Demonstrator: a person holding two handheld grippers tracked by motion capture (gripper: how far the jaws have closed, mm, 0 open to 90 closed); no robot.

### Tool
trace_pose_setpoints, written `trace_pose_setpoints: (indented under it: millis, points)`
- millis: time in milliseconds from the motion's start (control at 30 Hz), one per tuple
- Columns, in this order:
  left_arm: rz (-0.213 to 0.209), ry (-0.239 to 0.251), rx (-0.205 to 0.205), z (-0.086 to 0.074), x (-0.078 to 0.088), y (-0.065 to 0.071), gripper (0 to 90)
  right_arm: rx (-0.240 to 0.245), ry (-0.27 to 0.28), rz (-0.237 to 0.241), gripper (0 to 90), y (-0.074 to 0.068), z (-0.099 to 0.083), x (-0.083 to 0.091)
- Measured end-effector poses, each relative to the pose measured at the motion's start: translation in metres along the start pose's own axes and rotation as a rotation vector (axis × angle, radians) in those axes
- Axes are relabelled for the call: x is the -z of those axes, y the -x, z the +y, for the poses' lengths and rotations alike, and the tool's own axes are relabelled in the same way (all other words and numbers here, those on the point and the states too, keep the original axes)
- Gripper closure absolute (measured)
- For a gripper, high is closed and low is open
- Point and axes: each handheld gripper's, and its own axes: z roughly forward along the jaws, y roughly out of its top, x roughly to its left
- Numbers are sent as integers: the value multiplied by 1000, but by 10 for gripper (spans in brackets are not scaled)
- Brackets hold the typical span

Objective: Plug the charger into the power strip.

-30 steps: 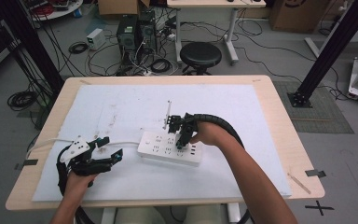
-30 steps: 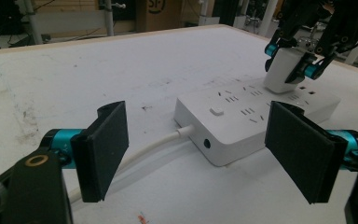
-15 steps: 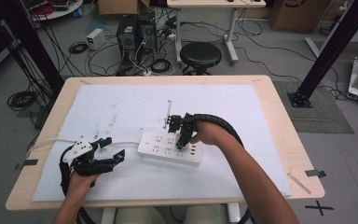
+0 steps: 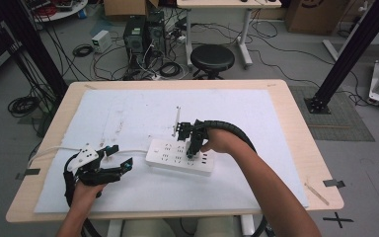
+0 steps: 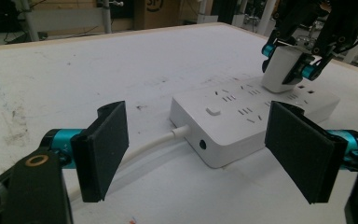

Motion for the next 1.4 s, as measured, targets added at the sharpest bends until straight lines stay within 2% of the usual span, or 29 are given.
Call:
trace_pose_setpoints:
  millis: [100, 200, 300, 433, 700, 733, 833, 867, 933, 967, 1033, 1067, 1100, 1133, 1167, 1200, 1233, 1267, 1300, 1333, 1367, 1400]
  points:
    - [1, 3, 0, 1, -1, 0, 217, 28, -49, -28, 636, -4, 8, -1]
    - [-1, 7, 4, 1, -1, 1, 217, 9, -42, -5, 637, 0, 8, -1]
    - [2, 8, 7, 0, -1, 0, 217, -4, -47, -2, 637, 0, 8, -3]
    - [6, 15, 13, -1, 2, 0, 217, -48, 20, 11, 637, 2, -2, -4]
    - [10, 12, 16, -2, 0, -1, 217, -56, 95, 24, 633, 4, -10, -6]
    - [8, 9, 11, -1, 0, -1, 217, -39, 103, 23, 631, 4, -11, -6]
    - [4, 6, 11, 0, 0, 0, 217, -31, 117, 12, 626, 3, -12, -6]
    - [3, 6, 8, 0, 0, 0, 217, -70, 155, 13, 449, 3, -15, -4]
    - [4, 3, 3, 1, 0, 0, 217, -133, 240, 35, 373, 7, -22, 4]
    - [3, 3, 4, 1, 1, 0, 217, -133, 240, 35, 373, 7, -22, 4]
    - [7, 8, 5, 2, 2, 1, 217, -209, 313, 15, 262, 9, -35, 11]
    - [4, 8, 5, 3, 3, 1, 217, -209, 313, 15, 262, 9, -35, 11]
    - [5, 9, 3, 2, 4, 1, 216, -260, 336, -12, 223, 10, -46, 14]
    - [5, 9, 3, 2, 4, 1, 216, -260, 336, -12, 223, 10, -46, 14]
    - [3, 13, 13, 2, 4, 2, 216, -316, 382, -20, 216, 10, -60, 17]
    - [2, 15, 14, 1, 4, 3, 216, -316, 382, -20, 216, 10, -60, 17]
    - [1, 17, 14, 1, 4, 3, 215, -361, 430, -20, 216, 9, -75, 19]
    - [3, 21, 20, 1, 4, 3, 215, -361, 430, -20, 216, 9, -75, 19]
    - [2, 25, 18, 2, 4, 4, 214, -397, 461, -23, 216, 7, -89, 21]
    - [2, 25, 18, 2, 4, 4, 214, -397, 461, -23, 216, 7, -89, 21]
    - [0, 25, 12, 3, 5, 5, 214, -422, 489, -21, 216, 4, -103, 22]
    - [0, 25, 12, 3, 5, 5, 214, -422, 489, -21, 216, 4, -103, 22]
